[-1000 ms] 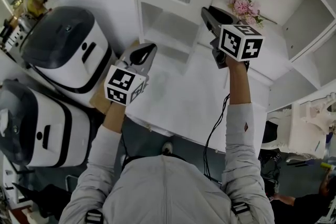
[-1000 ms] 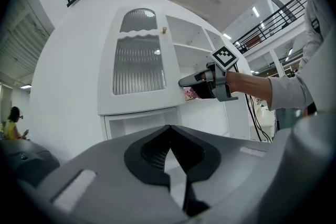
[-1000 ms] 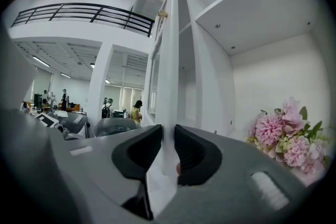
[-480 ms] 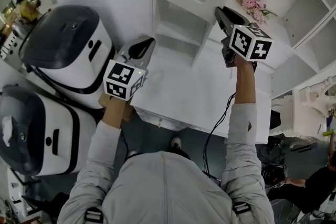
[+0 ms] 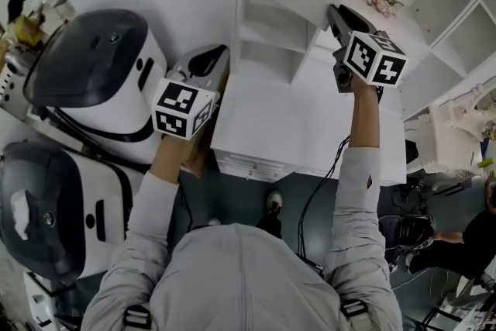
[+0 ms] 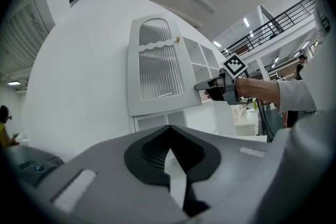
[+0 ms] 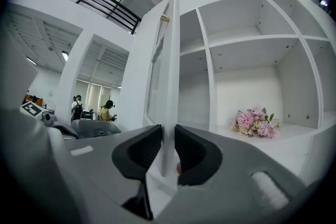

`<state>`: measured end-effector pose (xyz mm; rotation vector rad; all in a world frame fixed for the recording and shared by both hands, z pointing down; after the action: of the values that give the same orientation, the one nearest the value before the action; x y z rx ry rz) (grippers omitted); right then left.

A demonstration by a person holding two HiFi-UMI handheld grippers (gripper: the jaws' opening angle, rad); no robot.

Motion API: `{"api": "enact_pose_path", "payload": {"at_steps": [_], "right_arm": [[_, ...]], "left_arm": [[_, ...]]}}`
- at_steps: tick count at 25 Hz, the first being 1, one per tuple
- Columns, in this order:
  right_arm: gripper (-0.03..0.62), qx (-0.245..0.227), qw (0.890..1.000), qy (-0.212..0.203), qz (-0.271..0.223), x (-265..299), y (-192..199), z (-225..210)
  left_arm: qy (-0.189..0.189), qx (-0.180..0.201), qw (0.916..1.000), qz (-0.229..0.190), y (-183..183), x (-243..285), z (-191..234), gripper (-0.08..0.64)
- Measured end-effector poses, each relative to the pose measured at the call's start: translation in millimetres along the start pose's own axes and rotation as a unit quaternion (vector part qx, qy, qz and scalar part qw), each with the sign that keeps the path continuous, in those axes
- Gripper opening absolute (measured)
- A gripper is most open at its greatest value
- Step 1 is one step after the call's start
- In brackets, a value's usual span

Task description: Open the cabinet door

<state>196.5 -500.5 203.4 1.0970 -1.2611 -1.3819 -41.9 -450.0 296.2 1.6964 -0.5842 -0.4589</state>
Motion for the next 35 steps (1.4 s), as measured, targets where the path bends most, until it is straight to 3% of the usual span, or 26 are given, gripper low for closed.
{"api": "enact_pose_path", "payload": {"at_steps": [6,8,12,17,35], "right_arm": [[0.079,0.002,1.000,0.017,-0.012,-19.6,0.1,24.3],[0.077,0.004,1.000,0.019,-0.016,-25.7,-0.7,37.4],[0.080,-0.003,0.998,0.068,-0.011,-34.1,0.3,53.9],[0.083,-0.023,0.997,0.077,-0.004,-40.7,-0.7,77.3],[0.092,-0.010,0.999,0.002,-0.041,-33.5,-2.0,214.3]], "left_arm": [[0.005,0.012,0.9999,0.009,-1.3,-15.2,12.5,0.018],[-0.007,0.006,0.9999,0.004,0.2,-19.9,21.0,0.018],[-0.014,-0.010,0.9998,-0.002,6.3,-28.6,25.9,0.018],[-0.012,-0.017,0.9997,-0.009,7.6,-41.1,26.0,0.018],[-0.038,-0.013,0.9992,0.001,28.7,-126.0,44.9,0.018]]}}
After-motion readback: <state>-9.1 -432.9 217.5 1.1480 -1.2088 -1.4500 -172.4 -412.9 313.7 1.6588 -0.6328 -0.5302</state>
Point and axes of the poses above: the fingertips, and each gripper's own axes: x forward along the fingers, z to its left, y out of its underside, the point moved 2 cm from there along -x, backward along the fingers, and after that the axes turned 10 degrees about y, right-handed, at the moved point
